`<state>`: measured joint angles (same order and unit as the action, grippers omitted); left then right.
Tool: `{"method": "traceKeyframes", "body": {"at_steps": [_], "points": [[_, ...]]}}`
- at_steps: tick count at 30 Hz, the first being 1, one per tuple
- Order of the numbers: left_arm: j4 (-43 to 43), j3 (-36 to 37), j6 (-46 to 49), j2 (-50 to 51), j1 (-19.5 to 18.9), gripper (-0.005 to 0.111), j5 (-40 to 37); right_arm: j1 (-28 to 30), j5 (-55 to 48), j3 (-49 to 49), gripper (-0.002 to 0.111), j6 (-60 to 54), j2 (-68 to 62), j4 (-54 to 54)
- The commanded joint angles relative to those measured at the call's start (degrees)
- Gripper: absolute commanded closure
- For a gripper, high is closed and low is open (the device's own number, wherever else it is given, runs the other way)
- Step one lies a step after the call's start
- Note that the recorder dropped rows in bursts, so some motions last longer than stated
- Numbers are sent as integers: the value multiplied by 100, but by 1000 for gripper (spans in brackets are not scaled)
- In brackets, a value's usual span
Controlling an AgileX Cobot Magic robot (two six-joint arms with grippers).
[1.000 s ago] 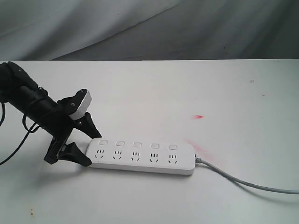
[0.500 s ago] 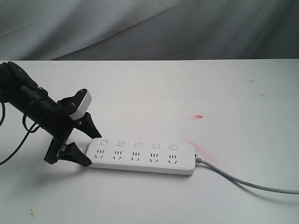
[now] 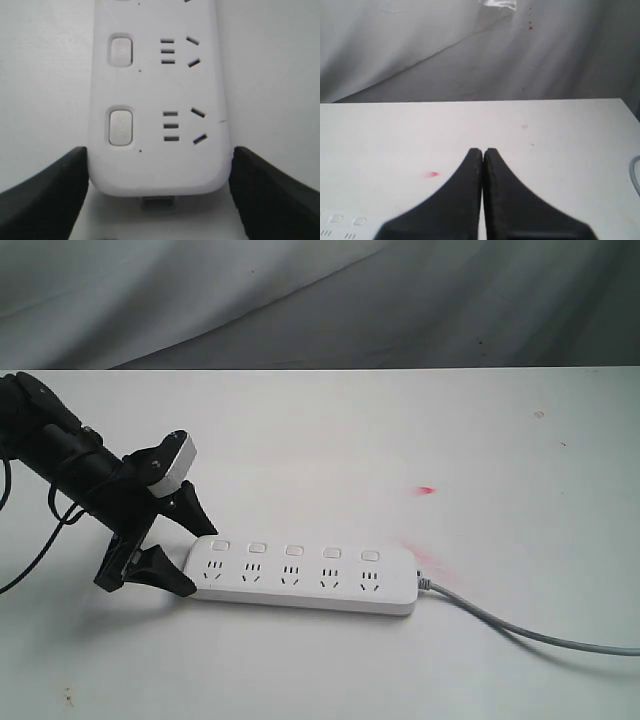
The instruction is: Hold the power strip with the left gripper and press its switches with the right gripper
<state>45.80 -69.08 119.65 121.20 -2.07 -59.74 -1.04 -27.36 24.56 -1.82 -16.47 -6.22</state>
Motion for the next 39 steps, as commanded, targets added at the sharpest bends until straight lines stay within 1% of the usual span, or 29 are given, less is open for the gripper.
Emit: {"method": "traceKeyframes", "body": {"at_steps": [1,9,13,14,24,32,39], "points": [[-21,-23,32,18,28,105,-28,53,11,-551,108,343,500,345],[-21,-23,32,18,28,105,-28,53,11,-1034,108,343,1182,736],[-21,-23,32,18,28,105,-28,53,10,-1438,108,343,1570,930],[-21,-23,32,18,28,105,-28,53,150,-1492,108,343,1647,940],[0,-23,32,18,28,105,-38,541,337,-1902,108,342,1647,899],[0,-23,32,18,28,105,-38,554,672,-2456,108,342,1647,778],[0,-23,32,18,28,105,-38,554,779,-2456,108,342,1647,778]]}}
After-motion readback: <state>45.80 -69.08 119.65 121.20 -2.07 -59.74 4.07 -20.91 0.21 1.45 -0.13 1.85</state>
